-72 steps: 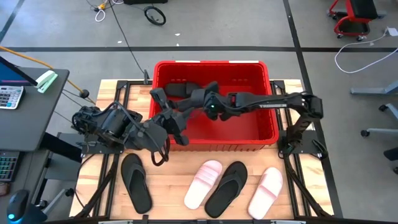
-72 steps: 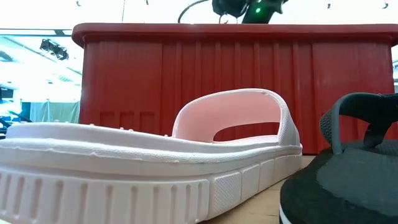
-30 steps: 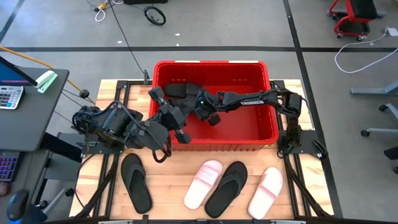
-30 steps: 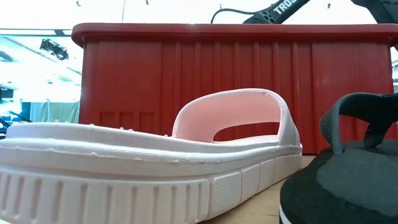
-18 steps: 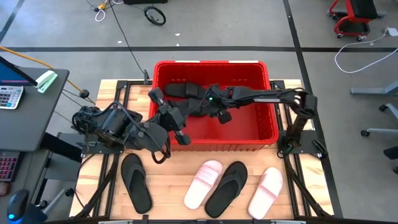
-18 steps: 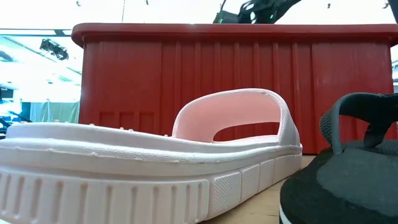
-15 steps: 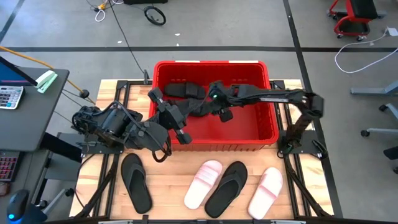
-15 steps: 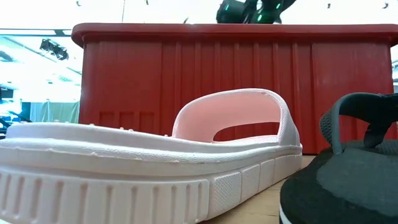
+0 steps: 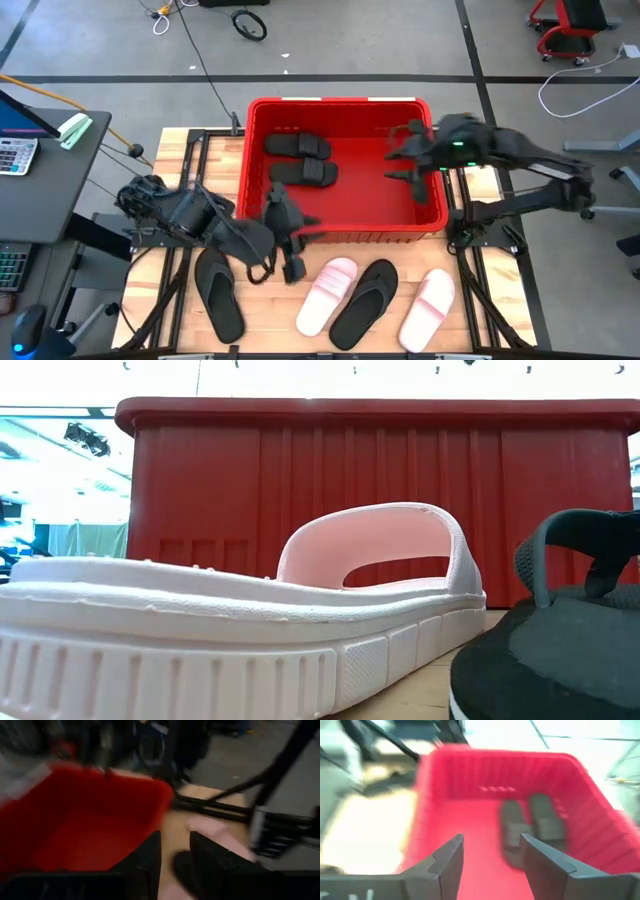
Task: Pick and place slides into bin
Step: Put the left pink slide into the red bin
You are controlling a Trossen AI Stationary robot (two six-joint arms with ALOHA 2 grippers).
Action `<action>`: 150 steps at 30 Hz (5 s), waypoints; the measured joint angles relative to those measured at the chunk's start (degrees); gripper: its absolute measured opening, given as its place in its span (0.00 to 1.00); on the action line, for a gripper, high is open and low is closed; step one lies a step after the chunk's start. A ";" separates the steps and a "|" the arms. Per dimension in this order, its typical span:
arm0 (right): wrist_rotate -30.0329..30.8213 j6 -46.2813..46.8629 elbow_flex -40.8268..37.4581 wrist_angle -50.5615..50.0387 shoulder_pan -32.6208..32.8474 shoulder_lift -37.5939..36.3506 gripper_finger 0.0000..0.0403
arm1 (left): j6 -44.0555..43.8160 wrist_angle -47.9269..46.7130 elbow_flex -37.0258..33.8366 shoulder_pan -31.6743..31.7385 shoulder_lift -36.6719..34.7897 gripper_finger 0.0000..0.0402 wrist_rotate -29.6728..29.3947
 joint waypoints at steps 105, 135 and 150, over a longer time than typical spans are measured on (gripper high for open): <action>-0.64 17.95 -0.02 -21.65 5.33 -6.61 0.45 | -95.67 53.26 -39.57 0.54 26.16 0.12 -0.50; -0.62 18.47 -0.04 -21.97 5.33 -6.61 0.45 | -45.03 21.23 4.85 -8.23 24.89 0.03 -12.04; 4.77 22.40 -0.04 -21.43 5.44 -6.61 0.42 | -20.42 18.54 -2.17 12.76 13.26 0.03 -5.52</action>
